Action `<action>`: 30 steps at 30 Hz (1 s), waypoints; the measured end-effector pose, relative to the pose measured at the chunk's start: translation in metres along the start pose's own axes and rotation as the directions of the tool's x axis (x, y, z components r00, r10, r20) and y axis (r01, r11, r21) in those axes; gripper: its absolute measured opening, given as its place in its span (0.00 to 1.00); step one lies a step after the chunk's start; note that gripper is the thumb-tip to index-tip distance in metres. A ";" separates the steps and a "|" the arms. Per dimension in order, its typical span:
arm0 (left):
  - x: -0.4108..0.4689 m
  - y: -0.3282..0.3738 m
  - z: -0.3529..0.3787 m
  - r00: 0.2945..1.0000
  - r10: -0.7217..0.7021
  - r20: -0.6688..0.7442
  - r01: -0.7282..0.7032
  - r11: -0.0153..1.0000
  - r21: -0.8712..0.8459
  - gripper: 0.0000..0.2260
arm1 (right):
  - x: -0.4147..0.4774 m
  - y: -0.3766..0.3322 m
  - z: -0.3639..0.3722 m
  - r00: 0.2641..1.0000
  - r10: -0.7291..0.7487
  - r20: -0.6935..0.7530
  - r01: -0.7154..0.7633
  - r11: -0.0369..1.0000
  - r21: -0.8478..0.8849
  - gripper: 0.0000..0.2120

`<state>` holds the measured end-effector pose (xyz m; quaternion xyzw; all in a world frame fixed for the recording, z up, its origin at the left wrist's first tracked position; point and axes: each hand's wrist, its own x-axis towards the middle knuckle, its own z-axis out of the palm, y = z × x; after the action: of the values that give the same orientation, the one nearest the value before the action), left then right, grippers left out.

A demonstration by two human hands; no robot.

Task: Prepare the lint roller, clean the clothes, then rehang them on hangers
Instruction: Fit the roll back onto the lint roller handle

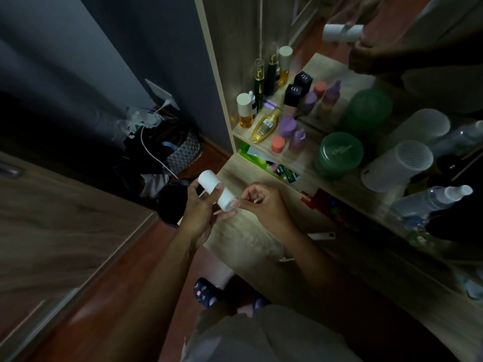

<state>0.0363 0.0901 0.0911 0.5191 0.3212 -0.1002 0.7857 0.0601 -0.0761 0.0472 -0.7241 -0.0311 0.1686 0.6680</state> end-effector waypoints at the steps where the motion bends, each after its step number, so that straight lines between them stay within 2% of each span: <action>1: -0.002 0.000 0.002 1.000 0.015 0.006 -0.015 1.000 0.019 0.26 | -0.003 0.001 -0.001 1.000 0.005 -0.003 -0.005 1.000 -0.028 0.09; 5: -0.008 -0.004 0.013 0.997 0.067 0.043 -0.070 0.993 0.097 0.27 | -0.016 0.012 -0.015 0.995 0.075 -0.071 -0.085 0.984 -0.155 0.08; 6: -0.008 -0.006 0.015 0.996 0.078 0.049 -0.083 0.990 0.117 0.27 | -0.020 0.019 -0.022 0.987 0.097 -0.125 -0.119 0.975 -0.189 0.08; 8: -0.009 -0.010 0.019 0.995 0.087 0.058 -0.094 0.985 0.146 0.28 | -0.029 0.034 -0.037 0.955 0.099 -0.281 -0.186 0.935 -0.303 0.16; 10: -0.008 -0.014 0.022 0.995 0.067 0.068 -0.077 0.984 0.159 0.28 | -0.036 0.057 -0.054 0.920 0.074 -0.386 -0.262 0.848 -0.461 0.16; 13: -0.009 -0.023 0.026 0.996 0.032 0.082 -0.046 0.985 0.169 0.28 | -0.050 0.088 -0.071 0.917 0.164 -0.364 -0.369 0.694 -0.618 0.16; 15: -0.011 -0.030 0.028 0.995 0.020 0.094 -0.037 0.983 0.182 0.27 | -0.063 0.092 -0.076 0.922 0.216 -0.321 -0.383 0.630 -0.676 0.16; 17: -0.013 -0.036 0.028 0.995 0.008 0.102 -0.028 0.981 0.194 0.26 | -0.079 0.078 -0.079 0.926 0.200 -0.321 -0.370 0.657 -0.657 0.14; 18: -0.013 -0.039 0.028 0.994 0.001 0.108 -0.023 0.980 0.199 0.26 | -0.086 0.076 -0.080 0.922 0.145 -0.358 -0.354 0.687 -0.635 0.13; 19: -0.013 -0.042 0.027 0.993 -0.007 0.114 -0.017 0.978 0.208 0.26 | -0.093 0.075 -0.082 0.923 0.082 -0.377 -0.319 0.711 -0.627 0.15; 20: -0.013 -0.044 0.028 0.993 -0.012 0.120 -0.014 0.976 0.216 0.26 | -0.098 0.086 -0.084 0.929 0.079 -0.363 -0.310 0.703 -0.640 0.18; 22: -0.015 -0.046 0.029 0.992 -0.012 0.126 -0.017 0.972 0.232 0.27 | -0.098 0.112 -0.092 0.938 0.217 -0.269 -0.344 0.658 -0.670 0.28; 24: -0.018 -0.044 0.031 0.992 -0.003 0.123 -0.026 0.973 0.231 0.27 | -0.094 0.129 -0.100 0.899 0.373 -0.229 -0.418 0.580 -0.699 0.32; 26: -0.019 -0.042 0.028 0.993 0.008 0.121 -0.035 0.975 0.219 0.28 | -0.096 0.106 -0.096 0.844 0.489 -0.218 -0.509 0.604 -0.614 0.23; 30: -0.026 -0.029 0.017 0.995 0.045 0.092 -0.064 0.975 0.211 0.28 | -0.089 0.064 -0.070 0.888 0.416 -0.195 -0.457 0.750 -0.479 0.16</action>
<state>0.0087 0.0582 0.0892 0.6044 0.2597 -0.1352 0.7409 -0.0154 -0.1735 0.0065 -0.8679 0.1208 0.2777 0.3938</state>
